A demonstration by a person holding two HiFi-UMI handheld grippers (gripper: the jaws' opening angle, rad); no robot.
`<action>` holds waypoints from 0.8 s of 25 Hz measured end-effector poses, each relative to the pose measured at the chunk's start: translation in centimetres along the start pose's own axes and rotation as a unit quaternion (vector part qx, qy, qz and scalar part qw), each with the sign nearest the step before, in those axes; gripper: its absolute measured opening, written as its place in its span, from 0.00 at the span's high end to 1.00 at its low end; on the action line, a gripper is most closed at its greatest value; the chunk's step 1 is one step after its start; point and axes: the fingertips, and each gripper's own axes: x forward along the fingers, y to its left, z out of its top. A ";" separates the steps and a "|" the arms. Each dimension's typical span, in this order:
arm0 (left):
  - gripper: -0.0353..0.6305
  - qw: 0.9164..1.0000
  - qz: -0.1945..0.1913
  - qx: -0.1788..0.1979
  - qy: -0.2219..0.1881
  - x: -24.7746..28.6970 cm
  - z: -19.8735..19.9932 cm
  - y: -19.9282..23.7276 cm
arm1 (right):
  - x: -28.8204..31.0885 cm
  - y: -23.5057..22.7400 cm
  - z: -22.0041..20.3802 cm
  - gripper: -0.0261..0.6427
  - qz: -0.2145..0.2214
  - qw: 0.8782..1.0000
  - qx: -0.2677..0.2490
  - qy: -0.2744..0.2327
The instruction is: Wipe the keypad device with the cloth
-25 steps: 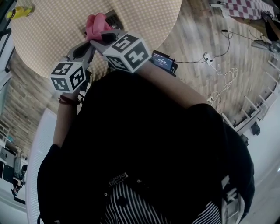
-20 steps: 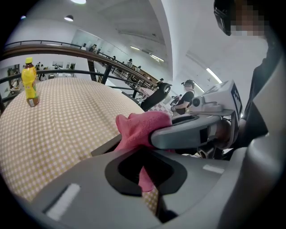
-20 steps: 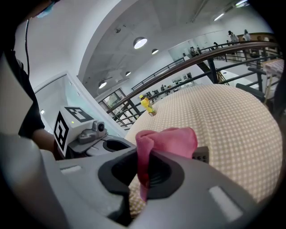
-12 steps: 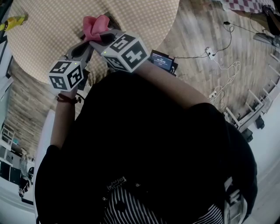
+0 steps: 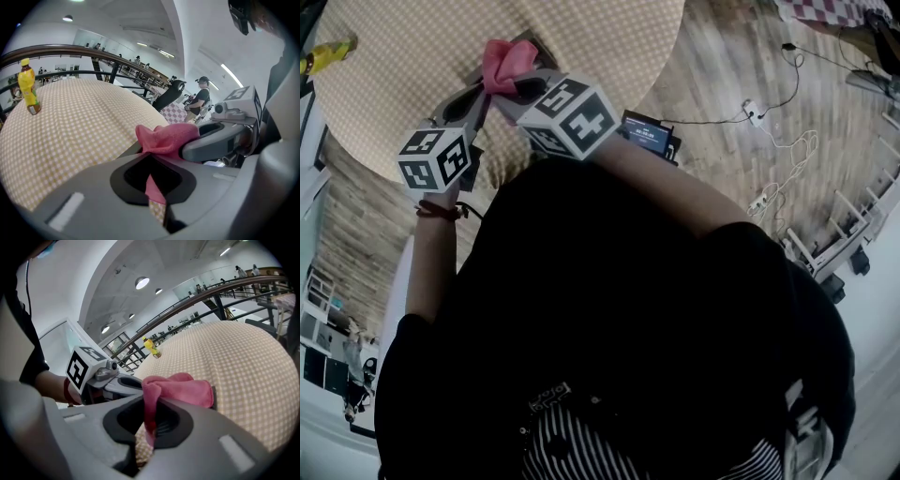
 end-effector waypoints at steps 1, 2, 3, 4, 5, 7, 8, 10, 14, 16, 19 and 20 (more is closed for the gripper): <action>0.95 1.000 0.006 0.001 0.001 0.0 0.2 0.4 | 0.0 0.0 -0.1 0.91 0.001 1.000 0.000 0.000; 0.95 1.000 0.013 0.003 0.004 0.1 0.4 0.9 | 0.0 -0.1 -0.2 0.91 0.001 1.000 0.000 0.002; 0.95 1.000 0.021 0.003 0.007 0.2 0.5 1.5 | 0.0 -0.2 -0.4 0.91 0.001 1.000 0.000 0.004; 0.95 1.000 0.026 0.002 0.010 0.3 0.7 2.0 | 0.1 -0.4 -0.7 0.91 -0.002 1.000 0.001 0.008; 0.95 0.999 0.031 0.001 0.010 0.3 0.9 2.6 | 0.1 -0.6 -1.0 0.91 -0.005 1.000 0.002 0.013; 0.95 0.999 0.038 0.001 0.012 0.4 1.4 3.7 | 0.2 -0.8 -1.6 0.91 -0.012 1.000 0.003 0.020; 0.95 0.999 0.041 0.005 0.016 0.5 1.5 4.1 | 0.2 -0.8 -1.9 0.91 -0.013 1.000 0.002 0.023; 0.95 0.998 0.044 0.020 0.032 1.0 1.5 4.7 | 0.5 -0.8 -2.3 0.92 -0.011 0.999 -0.002 0.030; 0.95 0.996 0.036 0.046 0.065 3.3 1.6 4.5 | 1.2 -1.3 -2.5 0.91 -0.015 0.999 -0.008 0.036; 0.95 0.995 0.044 0.056 0.072 4.4 1.7 4.8 | 1.9 -1.5 -2.3 0.91 -0.019 0.999 -0.013 0.034; 0.95 0.994 0.044 0.054 0.078 5.0 1.4 4.9 | 2.9 -1.7 -2.4 0.91 -0.038 0.999 -0.020 0.030; 0.95 0.994 0.044 0.056 0.081 5.0 1.3 5.0 | 3.3 -1.7 -2.1 0.91 -0.047 0.998 -0.020 0.026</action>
